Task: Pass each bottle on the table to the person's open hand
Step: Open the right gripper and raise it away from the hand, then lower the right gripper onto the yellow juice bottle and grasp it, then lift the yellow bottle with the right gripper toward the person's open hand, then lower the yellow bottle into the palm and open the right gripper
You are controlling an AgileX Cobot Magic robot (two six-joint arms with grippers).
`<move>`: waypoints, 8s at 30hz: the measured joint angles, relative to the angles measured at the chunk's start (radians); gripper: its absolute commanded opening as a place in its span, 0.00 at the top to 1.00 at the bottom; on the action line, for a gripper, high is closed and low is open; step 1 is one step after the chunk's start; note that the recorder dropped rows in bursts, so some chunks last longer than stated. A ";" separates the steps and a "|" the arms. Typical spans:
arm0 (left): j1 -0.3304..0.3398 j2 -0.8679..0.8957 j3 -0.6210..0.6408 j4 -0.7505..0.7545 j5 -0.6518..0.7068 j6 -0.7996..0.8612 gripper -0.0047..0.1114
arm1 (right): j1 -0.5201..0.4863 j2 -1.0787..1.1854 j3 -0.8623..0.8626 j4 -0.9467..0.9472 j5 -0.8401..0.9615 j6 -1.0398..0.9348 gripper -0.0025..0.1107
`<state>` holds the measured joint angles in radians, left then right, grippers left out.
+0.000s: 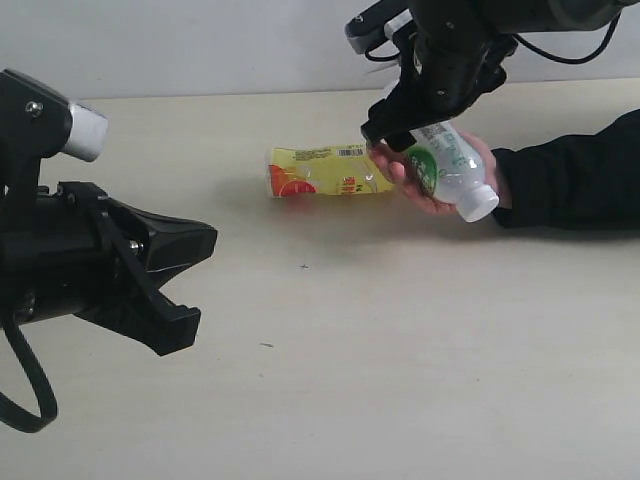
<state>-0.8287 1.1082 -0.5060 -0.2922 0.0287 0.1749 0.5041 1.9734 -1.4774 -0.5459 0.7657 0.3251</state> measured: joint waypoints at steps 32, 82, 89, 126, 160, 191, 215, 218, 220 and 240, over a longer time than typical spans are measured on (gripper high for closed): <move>0.000 0.000 0.000 0.000 0.000 0.000 0.95 | 0.000 -0.293 0.000 0.586 0.121 -0.756 0.25; 0.000 0.000 0.000 0.000 0.000 0.000 0.95 | 0.000 0.133 -0.003 0.593 -0.321 -1.555 0.25; 0.000 0.000 0.000 0.000 0.000 0.000 0.95 | 0.000 0.164 -0.003 0.593 -0.393 -1.555 0.25; 0.000 0.000 0.000 0.000 0.000 0.000 0.95 | 0.000 0.292 -0.003 0.597 -0.608 -1.555 0.27; 0.000 0.000 0.000 0.000 0.000 0.000 0.95 | 0.000 0.177 -0.003 0.597 -0.488 -1.499 0.98; 0.000 0.000 0.000 0.000 0.000 0.000 0.95 | 0.000 -0.240 -0.003 0.472 0.332 -0.305 0.98; 0.000 0.000 0.000 0.000 0.000 0.000 0.95 | 0.000 -0.240 0.297 0.488 0.119 -0.097 0.98; 0.000 0.000 0.000 0.000 0.000 0.000 0.95 | 0.000 -0.240 0.306 0.484 0.104 -0.093 0.98; 0.000 0.000 0.000 0.000 0.000 0.000 0.95 | 0.000 -0.240 0.306 0.484 0.104 -0.093 0.98; 0.000 0.000 0.000 0.000 0.000 0.000 0.95 | 0.000 -0.179 0.306 0.484 0.050 -0.089 0.83</move>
<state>-0.8287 1.1082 -0.5060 -0.2922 0.0287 0.1749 0.5041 1.7940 -1.1717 -0.0617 0.8156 0.2357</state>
